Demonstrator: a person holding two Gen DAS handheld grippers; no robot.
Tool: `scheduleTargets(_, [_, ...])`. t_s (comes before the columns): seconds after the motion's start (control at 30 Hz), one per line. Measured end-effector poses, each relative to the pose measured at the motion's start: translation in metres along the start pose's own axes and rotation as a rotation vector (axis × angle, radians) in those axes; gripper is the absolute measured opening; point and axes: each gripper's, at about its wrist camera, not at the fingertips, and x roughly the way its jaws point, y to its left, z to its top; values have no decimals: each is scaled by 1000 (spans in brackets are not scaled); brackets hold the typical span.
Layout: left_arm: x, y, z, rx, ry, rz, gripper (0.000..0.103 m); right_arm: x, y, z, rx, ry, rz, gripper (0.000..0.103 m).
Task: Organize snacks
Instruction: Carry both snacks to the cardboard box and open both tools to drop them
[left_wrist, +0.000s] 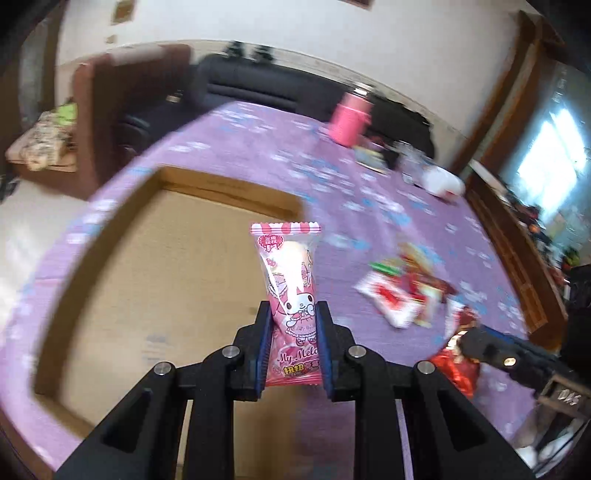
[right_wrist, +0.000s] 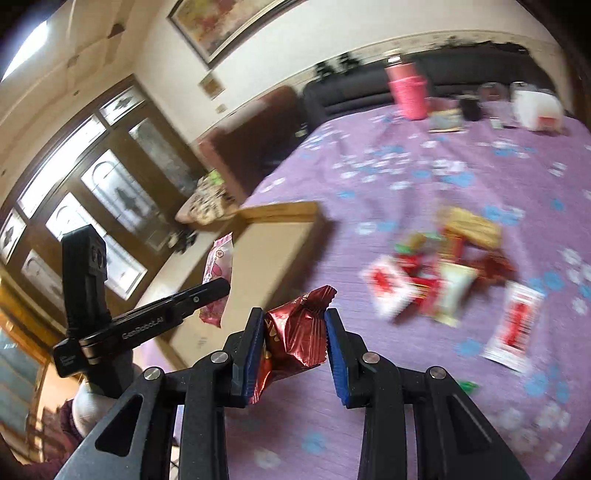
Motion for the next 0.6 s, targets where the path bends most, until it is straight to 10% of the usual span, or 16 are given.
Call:
scheduleTargets(0.47, [3,110,-25,-137,56,139,22,154,94,-13,-134,251,60,38])
scheduleTargets(0.6, [-1,114,-24,-173,45,115,48,158,96,-14,-132,241,50,43])
